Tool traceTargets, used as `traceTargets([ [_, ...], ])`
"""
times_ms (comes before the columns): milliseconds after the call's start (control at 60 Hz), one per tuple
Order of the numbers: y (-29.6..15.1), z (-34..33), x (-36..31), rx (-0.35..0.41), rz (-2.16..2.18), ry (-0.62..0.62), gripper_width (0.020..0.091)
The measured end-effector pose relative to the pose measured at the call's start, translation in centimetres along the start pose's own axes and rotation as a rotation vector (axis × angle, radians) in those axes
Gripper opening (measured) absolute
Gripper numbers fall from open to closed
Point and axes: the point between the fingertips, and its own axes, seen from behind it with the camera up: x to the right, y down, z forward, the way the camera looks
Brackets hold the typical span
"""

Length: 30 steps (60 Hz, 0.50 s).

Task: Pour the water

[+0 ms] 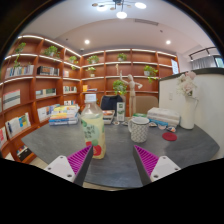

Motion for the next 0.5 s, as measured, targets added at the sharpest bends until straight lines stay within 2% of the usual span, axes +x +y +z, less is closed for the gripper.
traceTargets([
  [150, 0.3, 2.5, -4.9, 0.008, -0.002, -0.061, 0.0811],
  [433, -3.4, 8.9, -7.4, 0.072, 0.023, -0.074, 0.0814],
  [500, -3.9, 10.1, -7.7, 0.085, 0.033, -0.076, 0.078],
])
